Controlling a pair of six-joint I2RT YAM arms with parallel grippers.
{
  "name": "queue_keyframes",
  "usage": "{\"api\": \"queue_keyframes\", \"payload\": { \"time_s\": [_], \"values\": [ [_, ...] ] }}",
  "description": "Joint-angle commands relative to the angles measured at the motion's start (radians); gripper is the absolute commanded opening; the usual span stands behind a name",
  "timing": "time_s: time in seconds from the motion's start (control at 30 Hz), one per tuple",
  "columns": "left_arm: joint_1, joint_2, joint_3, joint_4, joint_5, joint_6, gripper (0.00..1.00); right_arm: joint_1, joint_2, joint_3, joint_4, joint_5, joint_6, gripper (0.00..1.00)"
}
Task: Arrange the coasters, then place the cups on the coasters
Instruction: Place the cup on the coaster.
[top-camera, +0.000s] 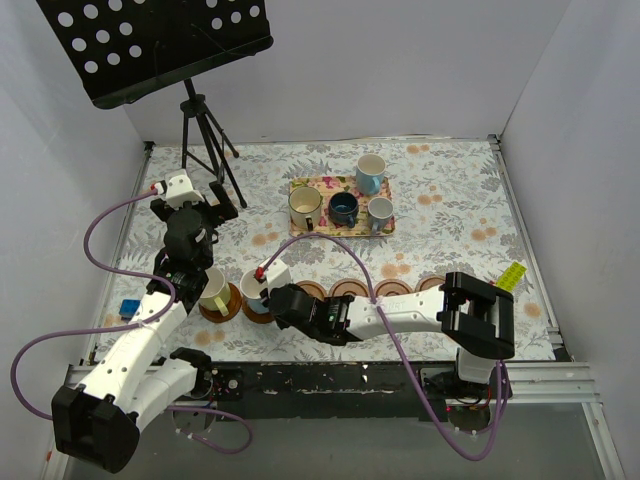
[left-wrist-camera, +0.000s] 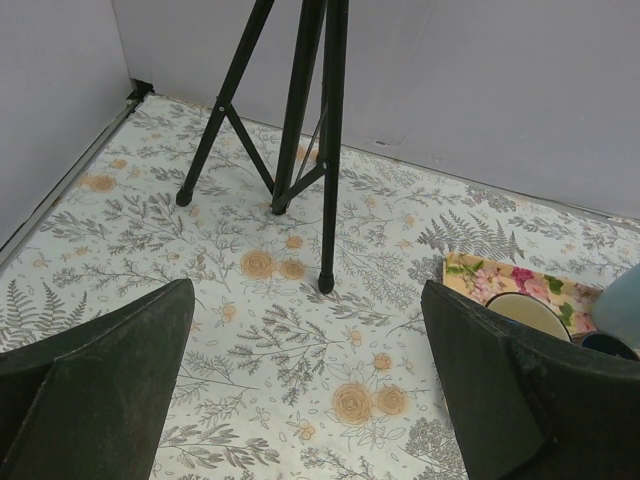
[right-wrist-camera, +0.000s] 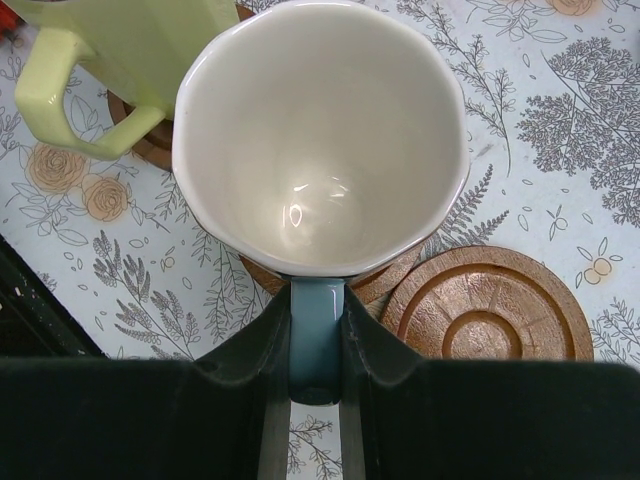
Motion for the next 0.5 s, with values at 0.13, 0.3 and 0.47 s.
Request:
{"api": "queue_keyframes", "payload": {
  "time_s": [0.13,0.3,0.47],
  "values": [
    [0.004,-0.017,0.019,-0.005,0.007,0.01,0.98,0.009,0.021,0.091,0.028,0.098,0.059,0.01],
    [0.004,-0.016,0.019,-0.007,0.01,0.009,0.98,0.012,0.042,0.117,-0.017,0.121,0.104,0.01],
    [0.006,-0.017,0.019,-0.007,0.012,0.007,0.98,0.015,0.05,0.13,-0.06,0.13,0.155,0.01]
  ]
}}
